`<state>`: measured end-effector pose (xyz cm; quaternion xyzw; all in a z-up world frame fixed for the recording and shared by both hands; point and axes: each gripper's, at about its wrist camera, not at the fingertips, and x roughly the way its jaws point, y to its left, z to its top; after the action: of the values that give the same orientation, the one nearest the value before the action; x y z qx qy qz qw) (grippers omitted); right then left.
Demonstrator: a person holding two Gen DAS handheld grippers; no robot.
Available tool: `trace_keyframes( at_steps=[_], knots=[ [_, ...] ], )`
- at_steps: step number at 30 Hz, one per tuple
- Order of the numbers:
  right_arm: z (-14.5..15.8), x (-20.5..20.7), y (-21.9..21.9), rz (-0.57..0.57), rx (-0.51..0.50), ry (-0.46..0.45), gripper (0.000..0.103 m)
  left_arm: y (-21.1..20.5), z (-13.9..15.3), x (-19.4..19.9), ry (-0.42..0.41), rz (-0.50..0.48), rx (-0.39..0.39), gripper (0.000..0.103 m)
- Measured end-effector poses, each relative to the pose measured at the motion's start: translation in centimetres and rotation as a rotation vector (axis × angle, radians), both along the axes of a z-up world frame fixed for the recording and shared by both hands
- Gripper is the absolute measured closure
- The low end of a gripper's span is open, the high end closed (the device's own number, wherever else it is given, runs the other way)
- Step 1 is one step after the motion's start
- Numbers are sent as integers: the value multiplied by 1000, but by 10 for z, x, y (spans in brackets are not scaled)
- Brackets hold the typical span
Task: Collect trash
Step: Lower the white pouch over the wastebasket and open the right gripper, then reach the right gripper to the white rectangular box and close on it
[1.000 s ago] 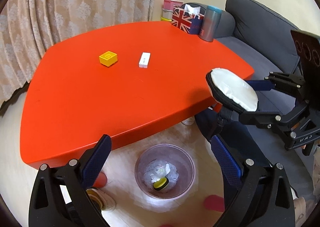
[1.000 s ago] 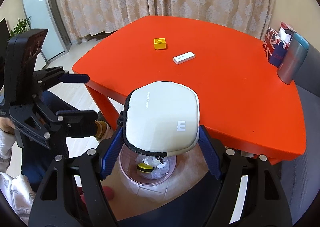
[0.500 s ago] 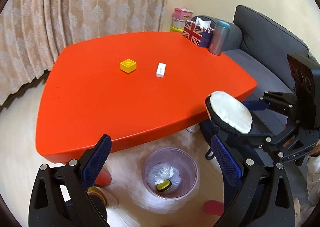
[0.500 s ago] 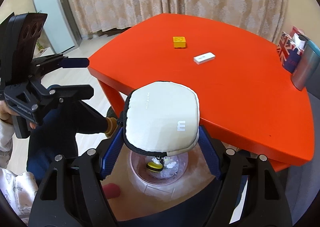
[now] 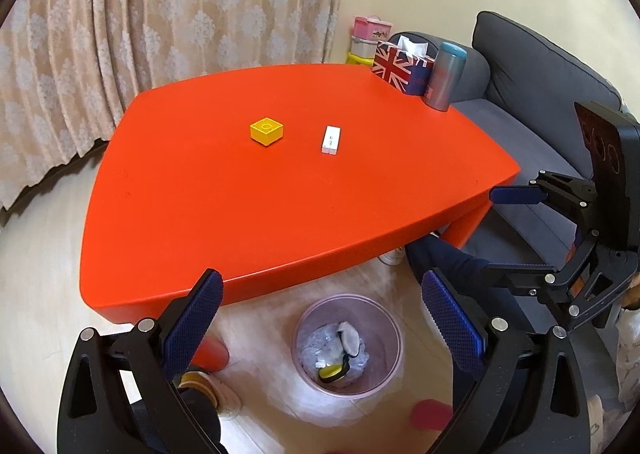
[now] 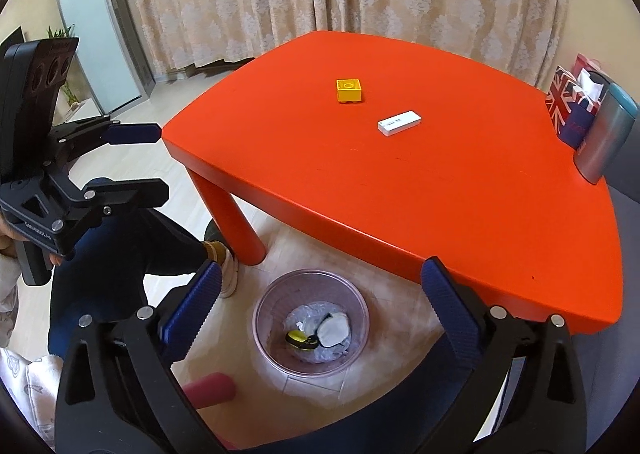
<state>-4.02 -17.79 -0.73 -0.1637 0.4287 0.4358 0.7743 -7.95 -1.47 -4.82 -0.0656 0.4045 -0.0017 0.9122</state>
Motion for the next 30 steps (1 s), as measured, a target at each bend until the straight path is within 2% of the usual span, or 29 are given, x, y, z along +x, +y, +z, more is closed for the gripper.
trace_keyframes(
  at_steps=[15,22,30],
  knots=[
    [13,14,-9,-57,20,-5,5,-4,11,3,-25,-14,19,7],
    [25,37,-9,-79,22,-32,4,0,22,15,-46,-16,34,7],
    [30,74,8,-47,11,-49,4,10,32,39,-43,-14,54,7]
  ],
)
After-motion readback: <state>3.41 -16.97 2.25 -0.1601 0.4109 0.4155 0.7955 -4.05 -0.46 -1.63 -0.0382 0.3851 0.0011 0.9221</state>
